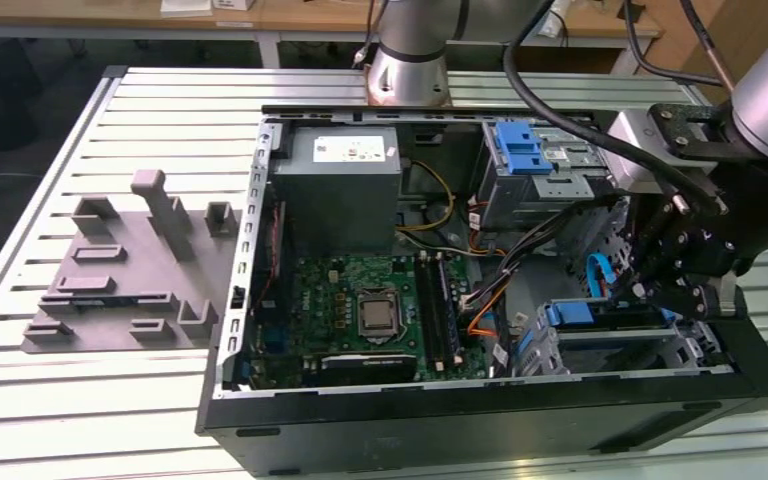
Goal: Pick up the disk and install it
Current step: 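Insert the second disk wire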
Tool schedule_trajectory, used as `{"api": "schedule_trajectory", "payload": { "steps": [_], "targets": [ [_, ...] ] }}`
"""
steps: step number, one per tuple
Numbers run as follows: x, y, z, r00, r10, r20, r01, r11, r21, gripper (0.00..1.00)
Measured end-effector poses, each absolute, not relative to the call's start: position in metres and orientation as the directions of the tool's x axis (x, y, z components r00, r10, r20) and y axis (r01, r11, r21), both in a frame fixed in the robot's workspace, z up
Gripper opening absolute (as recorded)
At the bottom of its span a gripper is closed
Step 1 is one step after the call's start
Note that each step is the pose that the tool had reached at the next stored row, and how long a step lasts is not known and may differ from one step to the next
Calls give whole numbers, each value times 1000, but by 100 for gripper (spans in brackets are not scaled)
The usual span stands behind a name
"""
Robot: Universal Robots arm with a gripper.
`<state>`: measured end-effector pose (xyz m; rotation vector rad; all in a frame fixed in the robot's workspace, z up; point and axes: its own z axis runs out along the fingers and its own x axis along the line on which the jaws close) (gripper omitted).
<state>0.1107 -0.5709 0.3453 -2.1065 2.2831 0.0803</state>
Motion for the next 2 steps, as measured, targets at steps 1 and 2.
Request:
{"api": "schedule_trajectory", "payload": {
  "steps": [1, 2],
  "targets": [
    [111, -571, 345, -81, -995, -60, -997, 80, 15, 11],
    [111, -571, 345, -81, -995, -60, -997, 80, 15, 11]
  ]
}}
